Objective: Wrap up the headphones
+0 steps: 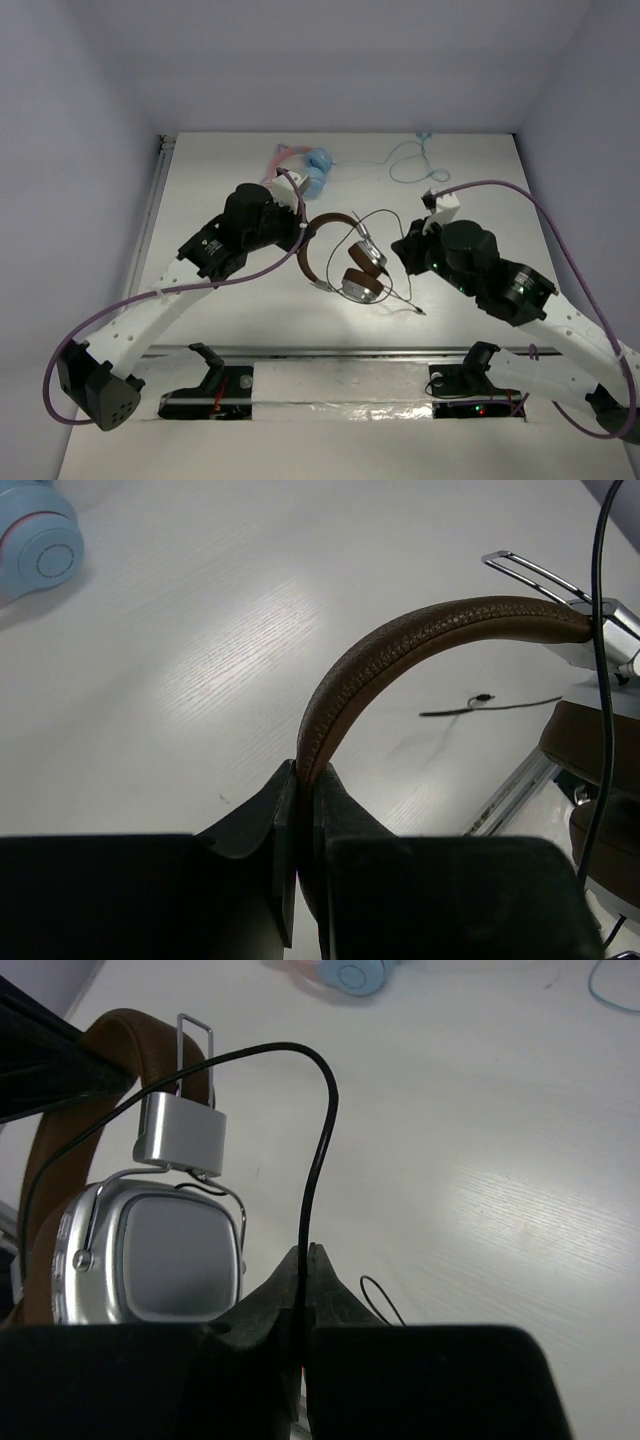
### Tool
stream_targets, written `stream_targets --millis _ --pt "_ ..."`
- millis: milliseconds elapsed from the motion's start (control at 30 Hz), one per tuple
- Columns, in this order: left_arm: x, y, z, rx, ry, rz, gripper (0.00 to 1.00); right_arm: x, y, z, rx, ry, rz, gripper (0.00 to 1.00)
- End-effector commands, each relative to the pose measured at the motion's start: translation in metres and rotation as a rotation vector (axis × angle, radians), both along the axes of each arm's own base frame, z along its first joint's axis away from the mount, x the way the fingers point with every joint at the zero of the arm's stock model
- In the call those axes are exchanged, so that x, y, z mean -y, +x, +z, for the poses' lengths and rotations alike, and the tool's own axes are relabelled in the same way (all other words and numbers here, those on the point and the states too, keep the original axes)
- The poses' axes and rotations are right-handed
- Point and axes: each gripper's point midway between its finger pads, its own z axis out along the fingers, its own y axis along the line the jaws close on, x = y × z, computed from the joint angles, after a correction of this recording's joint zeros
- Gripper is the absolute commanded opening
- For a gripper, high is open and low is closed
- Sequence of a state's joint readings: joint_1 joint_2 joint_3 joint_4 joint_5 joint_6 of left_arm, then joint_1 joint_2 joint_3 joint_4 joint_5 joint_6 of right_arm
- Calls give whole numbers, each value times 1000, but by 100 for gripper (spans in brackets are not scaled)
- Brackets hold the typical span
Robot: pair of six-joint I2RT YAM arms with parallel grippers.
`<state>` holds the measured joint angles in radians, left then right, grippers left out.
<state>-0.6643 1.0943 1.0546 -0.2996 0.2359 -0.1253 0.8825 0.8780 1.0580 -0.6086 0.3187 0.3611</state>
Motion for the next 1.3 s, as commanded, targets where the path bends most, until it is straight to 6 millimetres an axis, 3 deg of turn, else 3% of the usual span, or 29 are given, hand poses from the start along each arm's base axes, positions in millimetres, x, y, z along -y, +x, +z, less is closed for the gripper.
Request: stream_targets --millis 0,67,200,567,733,867,1133,1267 --pt "9 6 46 77 -156 5 0 -13 4 41 113 209 13 0" --pt "10 7 52 77 -185 -16 0 -22 -1 34 105 223 68 0" --pt "20 0 67 75 -256 -82 0 -32 7 22 101 213 73 0" --pt "-9 17 125 181 -413 61 0 -54 -3 17 141 454 153 0" --pt "-11 12 148 211 -522 74 0 -67 -2 9 123 476 186 0" --pt "-8 11 157 208 -633 76 0 -77 -5 21 158 552 237 2" --pt "-15 18 179 206 -767 153 0 -95 -8 12 153 598 311 0" --pt "-31 31 184 230 -785 272 0 -106 -12 2 123 584 361 0"
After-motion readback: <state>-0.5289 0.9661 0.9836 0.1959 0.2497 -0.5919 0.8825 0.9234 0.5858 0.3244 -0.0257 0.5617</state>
